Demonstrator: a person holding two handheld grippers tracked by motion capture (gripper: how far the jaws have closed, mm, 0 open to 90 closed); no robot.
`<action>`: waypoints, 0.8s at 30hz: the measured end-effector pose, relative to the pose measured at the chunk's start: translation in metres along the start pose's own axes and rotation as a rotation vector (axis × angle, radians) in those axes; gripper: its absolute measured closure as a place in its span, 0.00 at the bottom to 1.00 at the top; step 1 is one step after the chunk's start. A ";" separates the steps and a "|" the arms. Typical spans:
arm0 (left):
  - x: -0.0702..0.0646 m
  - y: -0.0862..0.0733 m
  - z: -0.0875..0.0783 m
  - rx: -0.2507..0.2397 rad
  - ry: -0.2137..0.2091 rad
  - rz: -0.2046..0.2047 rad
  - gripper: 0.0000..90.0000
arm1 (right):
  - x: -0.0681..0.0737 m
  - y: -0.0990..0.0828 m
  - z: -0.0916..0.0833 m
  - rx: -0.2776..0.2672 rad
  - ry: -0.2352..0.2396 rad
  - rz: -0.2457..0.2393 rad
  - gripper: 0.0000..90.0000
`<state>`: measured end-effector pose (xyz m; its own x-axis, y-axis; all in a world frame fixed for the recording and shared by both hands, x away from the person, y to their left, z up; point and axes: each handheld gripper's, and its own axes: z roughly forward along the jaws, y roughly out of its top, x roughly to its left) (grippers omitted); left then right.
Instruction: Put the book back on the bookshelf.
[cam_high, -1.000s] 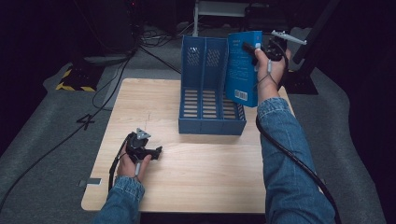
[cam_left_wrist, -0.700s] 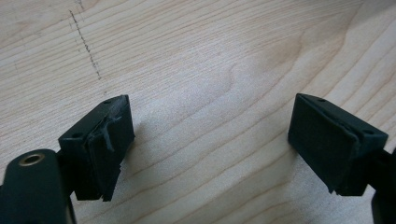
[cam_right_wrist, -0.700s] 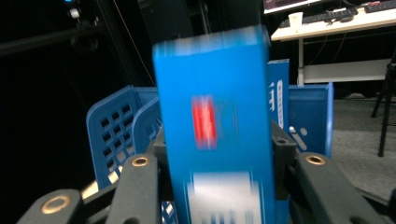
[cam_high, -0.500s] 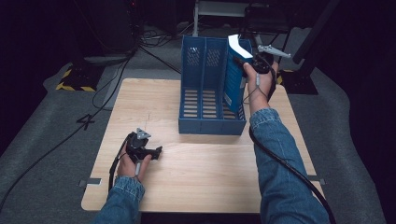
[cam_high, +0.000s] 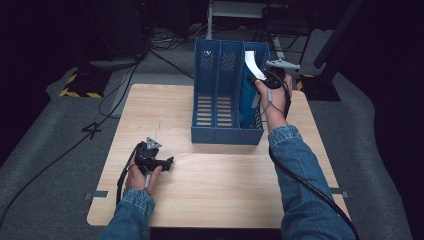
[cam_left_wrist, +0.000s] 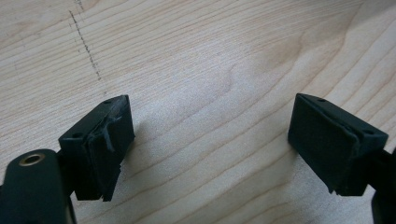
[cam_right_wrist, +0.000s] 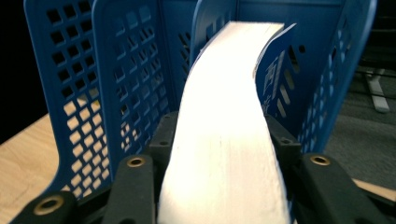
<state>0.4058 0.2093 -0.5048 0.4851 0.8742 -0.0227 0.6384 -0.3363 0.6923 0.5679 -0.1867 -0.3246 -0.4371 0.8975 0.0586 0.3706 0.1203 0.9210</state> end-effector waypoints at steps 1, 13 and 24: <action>0.000 0.000 0.000 0.000 0.000 0.000 0.16 | 0.001 0.000 -0.002 0.015 -0.004 -0.009 0.60; 0.000 0.000 0.000 0.000 0.001 0.000 0.16 | 0.008 0.039 0.020 0.264 -0.132 0.000 0.61; 0.000 0.000 0.000 0.000 0.000 0.000 0.16 | 0.006 0.048 0.024 0.205 -0.136 0.072 0.68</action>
<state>0.4057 0.2094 -0.5047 0.4846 0.8744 -0.0227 0.6389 -0.3361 0.6920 0.6023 -0.1651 -0.2895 -0.2945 0.9540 0.0561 0.5612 0.1251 0.8182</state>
